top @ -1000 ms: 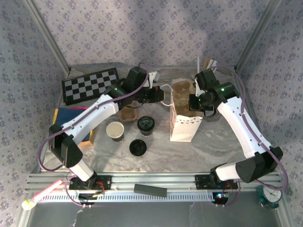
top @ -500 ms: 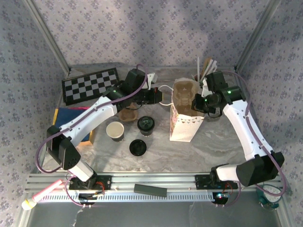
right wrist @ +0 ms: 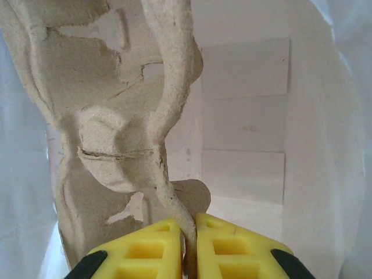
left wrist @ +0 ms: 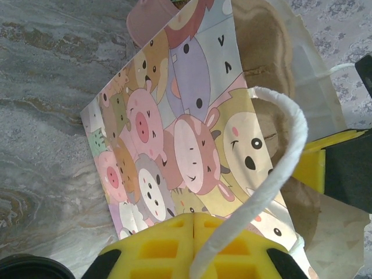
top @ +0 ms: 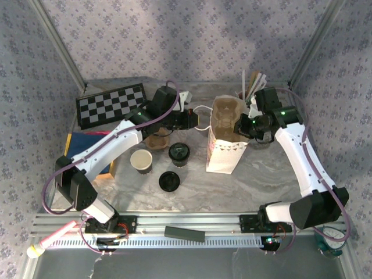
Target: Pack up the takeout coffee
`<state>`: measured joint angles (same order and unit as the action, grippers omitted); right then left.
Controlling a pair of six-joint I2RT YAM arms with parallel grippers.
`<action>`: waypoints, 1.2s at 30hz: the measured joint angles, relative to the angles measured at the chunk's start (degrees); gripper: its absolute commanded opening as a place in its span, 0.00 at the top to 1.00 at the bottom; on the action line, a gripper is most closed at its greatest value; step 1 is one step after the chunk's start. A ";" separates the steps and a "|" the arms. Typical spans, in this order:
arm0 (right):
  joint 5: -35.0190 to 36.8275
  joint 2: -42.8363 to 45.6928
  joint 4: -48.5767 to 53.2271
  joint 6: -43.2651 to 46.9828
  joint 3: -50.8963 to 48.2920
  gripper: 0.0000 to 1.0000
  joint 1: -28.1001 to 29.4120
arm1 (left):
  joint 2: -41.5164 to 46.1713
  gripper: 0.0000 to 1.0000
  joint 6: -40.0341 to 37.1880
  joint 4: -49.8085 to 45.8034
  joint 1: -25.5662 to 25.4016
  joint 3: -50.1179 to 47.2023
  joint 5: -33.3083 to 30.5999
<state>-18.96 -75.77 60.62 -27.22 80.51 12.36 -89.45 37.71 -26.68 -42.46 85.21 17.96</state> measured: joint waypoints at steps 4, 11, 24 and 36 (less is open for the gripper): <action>-1.09 -0.31 0.00 -0.87 0.00 0.88 -0.61 | 0.13 1.00 0.39 0.31 0.00 -0.70 -0.04; -4.31 -0.28 -0.07 -1.95 -0.07 0.88 -3.23 | 0.42 1.00 0.44 0.46 0.00 -1.07 -0.85; -6.64 -0.07 -0.92 -3.39 -1.14 0.87 -4.61 | 0.74 1.00 0.55 1.01 0.00 -1.36 -1.09; -7.58 -0.07 -1.03 -3.89 -1.64 0.84 -4.61 | 0.74 1.00 0.52 1.03 0.00 -1.38 -1.11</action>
<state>-26.55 -75.83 59.59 -31.11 78.87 7.75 -88.71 38.24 -25.65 -42.46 83.83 16.84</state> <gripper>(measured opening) 0.161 0.065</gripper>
